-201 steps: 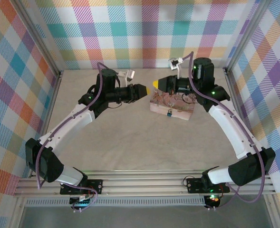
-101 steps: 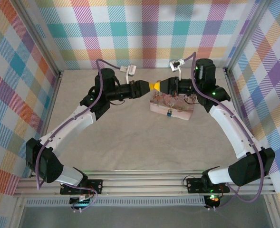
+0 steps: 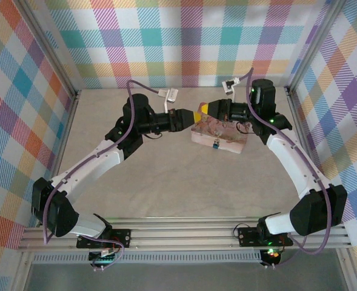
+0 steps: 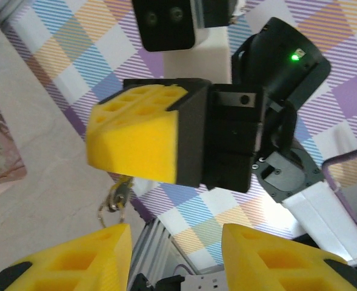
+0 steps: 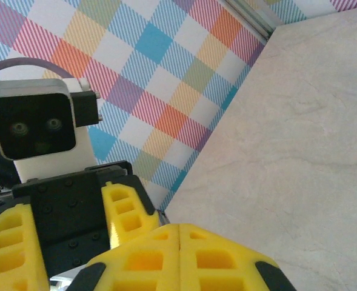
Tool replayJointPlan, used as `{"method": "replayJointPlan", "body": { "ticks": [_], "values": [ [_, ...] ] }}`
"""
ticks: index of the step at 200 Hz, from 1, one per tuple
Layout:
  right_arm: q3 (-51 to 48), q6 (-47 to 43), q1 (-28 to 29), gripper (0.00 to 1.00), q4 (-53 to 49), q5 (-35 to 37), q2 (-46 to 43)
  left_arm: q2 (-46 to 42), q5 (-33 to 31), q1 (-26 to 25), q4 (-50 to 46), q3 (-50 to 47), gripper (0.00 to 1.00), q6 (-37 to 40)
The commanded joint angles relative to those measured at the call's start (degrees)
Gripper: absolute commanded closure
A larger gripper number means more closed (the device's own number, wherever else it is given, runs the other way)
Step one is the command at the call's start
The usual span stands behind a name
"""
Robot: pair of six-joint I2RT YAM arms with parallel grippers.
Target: Unlock the padlock with the key
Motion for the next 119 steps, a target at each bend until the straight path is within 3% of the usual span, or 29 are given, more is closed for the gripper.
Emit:
{"method": "replayJointPlan", "body": {
  "ticks": [1, 119],
  "values": [
    [-0.07, 1.62, 0.06, 1.0, 3.13, -1.19, 0.53, -1.18, 1.38, -0.57, 3.39, -0.43, 0.58, -0.56],
    [-1.73, 4.87, 0.09, 1.0, 7.06, -4.06, -0.31, 4.19, 1.98, -0.75, 2.58, 2.75, 0.61, -1.57]
  ]
}}
